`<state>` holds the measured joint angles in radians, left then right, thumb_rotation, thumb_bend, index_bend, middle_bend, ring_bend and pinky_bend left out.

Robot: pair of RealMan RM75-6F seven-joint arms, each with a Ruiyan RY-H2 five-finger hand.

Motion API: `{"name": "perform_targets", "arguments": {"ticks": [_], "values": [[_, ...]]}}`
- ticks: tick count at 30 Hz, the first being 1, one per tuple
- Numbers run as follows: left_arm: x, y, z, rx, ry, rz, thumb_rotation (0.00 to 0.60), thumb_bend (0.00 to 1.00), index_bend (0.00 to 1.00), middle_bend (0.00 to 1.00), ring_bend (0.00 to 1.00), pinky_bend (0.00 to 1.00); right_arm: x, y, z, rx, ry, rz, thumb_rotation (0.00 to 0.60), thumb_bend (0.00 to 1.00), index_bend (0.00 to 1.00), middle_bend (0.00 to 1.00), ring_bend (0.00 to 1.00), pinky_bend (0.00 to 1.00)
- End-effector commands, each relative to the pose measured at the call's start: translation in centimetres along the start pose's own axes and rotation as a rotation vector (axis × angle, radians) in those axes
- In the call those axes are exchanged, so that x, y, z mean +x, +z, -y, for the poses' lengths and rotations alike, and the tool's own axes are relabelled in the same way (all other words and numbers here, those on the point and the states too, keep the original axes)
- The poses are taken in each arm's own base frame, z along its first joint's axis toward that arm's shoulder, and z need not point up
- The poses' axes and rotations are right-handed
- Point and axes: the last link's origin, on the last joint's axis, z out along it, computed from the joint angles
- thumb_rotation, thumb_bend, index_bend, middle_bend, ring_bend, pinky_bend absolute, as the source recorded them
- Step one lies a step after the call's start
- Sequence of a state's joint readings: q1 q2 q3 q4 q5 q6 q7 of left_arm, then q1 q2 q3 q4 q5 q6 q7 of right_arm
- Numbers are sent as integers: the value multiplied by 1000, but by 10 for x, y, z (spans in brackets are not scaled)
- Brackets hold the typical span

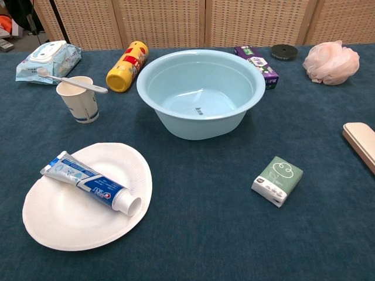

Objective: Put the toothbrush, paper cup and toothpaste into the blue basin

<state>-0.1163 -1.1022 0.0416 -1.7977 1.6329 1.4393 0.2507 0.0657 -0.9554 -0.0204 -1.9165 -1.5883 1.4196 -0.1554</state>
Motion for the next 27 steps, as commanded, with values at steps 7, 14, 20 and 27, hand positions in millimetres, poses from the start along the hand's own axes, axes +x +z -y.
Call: {"name": "perform_targets", "arguments": {"ticks": [7, 14, 20, 27], "values": [[1, 0, -1, -1, 4, 2, 600, 141, 0, 0, 0, 32, -2, 0, 2, 7, -6, 6, 600, 92, 0, 0, 0, 0], [0, 1, -2, 12, -8, 5, 600, 140, 0, 0, 0, 33, 0, -1, 1, 4, -3, 0, 600, 92, 0, 0, 0, 0], [5, 9, -7, 8, -19, 34, 600, 139, 0, 0, 0, 33, 0, -2, 1, 3, -1, -1, 600, 92, 0, 0, 0, 0], [46, 58, -13, -18, -59, 112, 600, 139, 0, 0, 0, 33, -4, -2, 6, 27, -11, 15, 600, 93, 0, 0, 0, 0]]}}
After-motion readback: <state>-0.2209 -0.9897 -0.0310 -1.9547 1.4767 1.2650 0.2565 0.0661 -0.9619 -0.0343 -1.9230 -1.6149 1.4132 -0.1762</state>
